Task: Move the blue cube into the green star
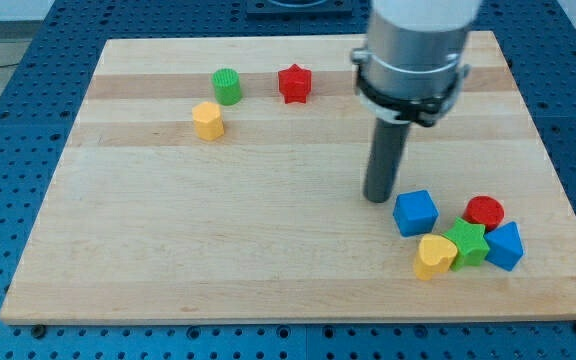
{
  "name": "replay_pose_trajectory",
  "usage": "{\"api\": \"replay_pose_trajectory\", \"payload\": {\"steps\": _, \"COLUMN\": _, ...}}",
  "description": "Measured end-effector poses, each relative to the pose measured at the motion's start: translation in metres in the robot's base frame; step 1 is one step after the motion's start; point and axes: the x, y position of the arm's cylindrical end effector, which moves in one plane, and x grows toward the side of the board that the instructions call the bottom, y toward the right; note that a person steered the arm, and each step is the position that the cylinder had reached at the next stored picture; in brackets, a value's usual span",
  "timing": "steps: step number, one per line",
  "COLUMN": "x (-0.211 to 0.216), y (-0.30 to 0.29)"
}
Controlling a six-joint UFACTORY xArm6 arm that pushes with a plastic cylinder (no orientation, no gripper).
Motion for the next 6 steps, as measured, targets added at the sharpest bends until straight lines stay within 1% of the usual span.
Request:
{"api": "replay_pose_trajectory", "payload": {"steps": 1, "x": 0.017, "y": -0.007}}
{"api": "replay_pose_trajectory", "payload": {"steps": 2, "x": 0.017, "y": -0.002}}
{"api": "replay_pose_trajectory", "payload": {"steps": 4, "x": 0.018, "y": 0.015}}
{"api": "replay_pose_trajectory", "payload": {"steps": 6, "x": 0.025, "y": 0.046}}
